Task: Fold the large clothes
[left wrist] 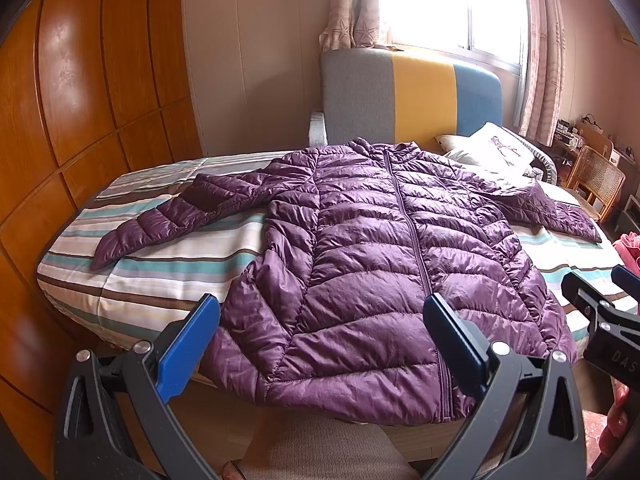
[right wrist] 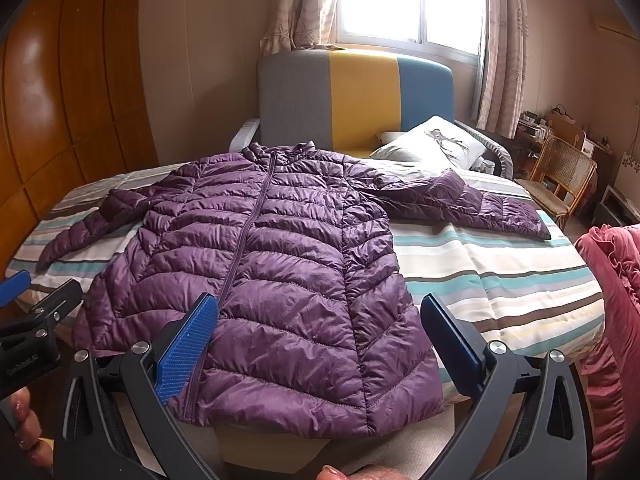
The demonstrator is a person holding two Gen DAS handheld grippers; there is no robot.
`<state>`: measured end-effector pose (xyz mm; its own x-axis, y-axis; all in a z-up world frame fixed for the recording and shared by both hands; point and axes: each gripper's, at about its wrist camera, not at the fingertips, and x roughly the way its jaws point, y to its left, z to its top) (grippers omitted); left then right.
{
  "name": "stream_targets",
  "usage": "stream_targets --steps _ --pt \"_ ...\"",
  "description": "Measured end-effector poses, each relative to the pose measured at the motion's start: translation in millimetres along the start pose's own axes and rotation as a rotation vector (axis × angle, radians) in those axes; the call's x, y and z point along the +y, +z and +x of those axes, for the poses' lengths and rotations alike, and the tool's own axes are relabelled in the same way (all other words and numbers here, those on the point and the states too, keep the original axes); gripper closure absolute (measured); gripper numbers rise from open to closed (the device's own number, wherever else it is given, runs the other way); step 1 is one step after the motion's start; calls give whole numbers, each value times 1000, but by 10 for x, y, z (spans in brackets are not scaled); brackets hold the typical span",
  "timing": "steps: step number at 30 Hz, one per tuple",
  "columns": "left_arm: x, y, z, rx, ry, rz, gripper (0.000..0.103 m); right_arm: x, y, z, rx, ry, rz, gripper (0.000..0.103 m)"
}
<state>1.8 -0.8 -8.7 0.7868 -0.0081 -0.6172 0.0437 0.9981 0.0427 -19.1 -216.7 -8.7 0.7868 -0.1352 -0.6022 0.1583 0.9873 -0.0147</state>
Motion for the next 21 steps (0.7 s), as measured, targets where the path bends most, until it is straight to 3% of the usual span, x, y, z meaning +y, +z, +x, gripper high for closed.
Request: stream_targets --steps 21 --pt "6 -32 20 7 1 0 2 -8 -4 19 12 6 3 3"
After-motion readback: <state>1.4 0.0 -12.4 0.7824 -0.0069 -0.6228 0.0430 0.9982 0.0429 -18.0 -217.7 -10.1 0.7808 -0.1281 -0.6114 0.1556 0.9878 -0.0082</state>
